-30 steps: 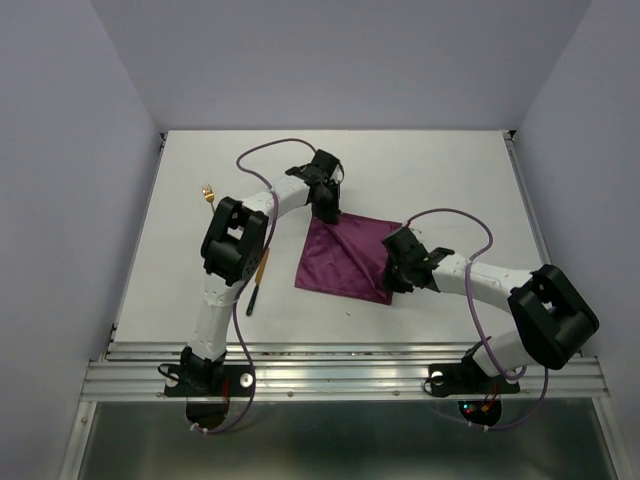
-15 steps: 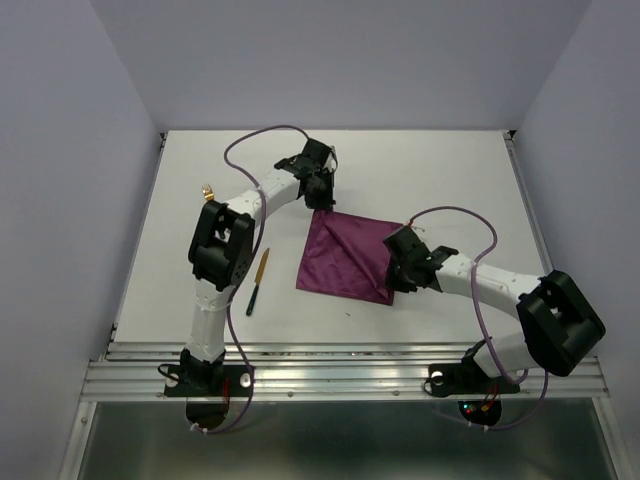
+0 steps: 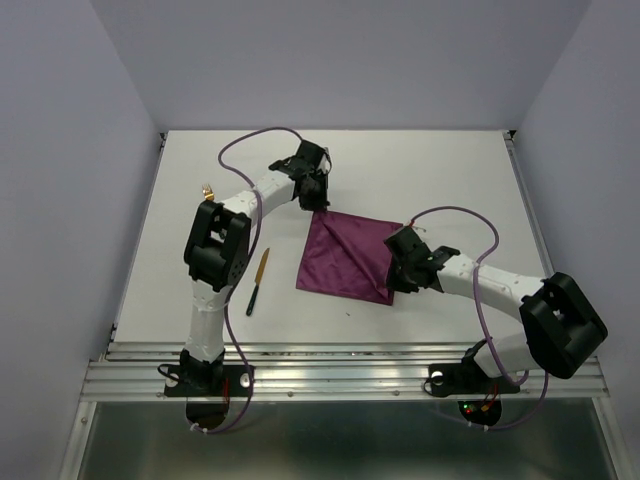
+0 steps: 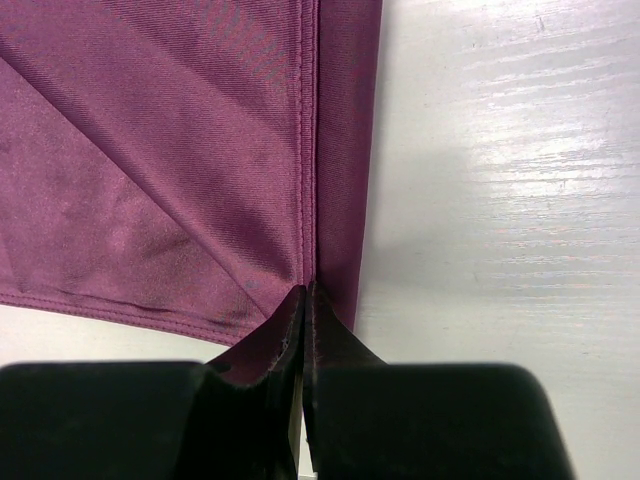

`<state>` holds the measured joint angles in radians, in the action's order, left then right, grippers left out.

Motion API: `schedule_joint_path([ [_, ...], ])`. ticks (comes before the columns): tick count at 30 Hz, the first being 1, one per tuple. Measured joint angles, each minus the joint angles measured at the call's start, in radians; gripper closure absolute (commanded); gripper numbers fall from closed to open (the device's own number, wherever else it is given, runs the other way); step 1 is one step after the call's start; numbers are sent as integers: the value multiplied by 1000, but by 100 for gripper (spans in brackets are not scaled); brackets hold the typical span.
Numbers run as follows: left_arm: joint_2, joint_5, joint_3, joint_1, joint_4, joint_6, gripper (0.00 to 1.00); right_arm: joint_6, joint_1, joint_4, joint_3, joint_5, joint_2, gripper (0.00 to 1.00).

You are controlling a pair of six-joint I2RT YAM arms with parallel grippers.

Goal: Fold the napkin into a case and place the utensils inside
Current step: Smooth out the upper triangle-folded napkin at the center of the board.

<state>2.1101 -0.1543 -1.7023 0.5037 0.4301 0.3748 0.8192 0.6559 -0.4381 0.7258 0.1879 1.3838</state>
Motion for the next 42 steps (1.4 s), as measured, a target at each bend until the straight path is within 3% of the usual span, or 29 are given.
schedule_joint_path([
  [11, 99, 19, -14, -3, -6, -9, 100, 0, 7, -3, 0, -1, -2, 97],
  [28, 97, 5, -15, -11, -15, -4, 100, -3, 64, -25, 40, -5, -34, 98],
  [42, 54, -45, -15, -11, -14, 8, 100, -13, 72, 12, 12, 17, 51, 96],
])
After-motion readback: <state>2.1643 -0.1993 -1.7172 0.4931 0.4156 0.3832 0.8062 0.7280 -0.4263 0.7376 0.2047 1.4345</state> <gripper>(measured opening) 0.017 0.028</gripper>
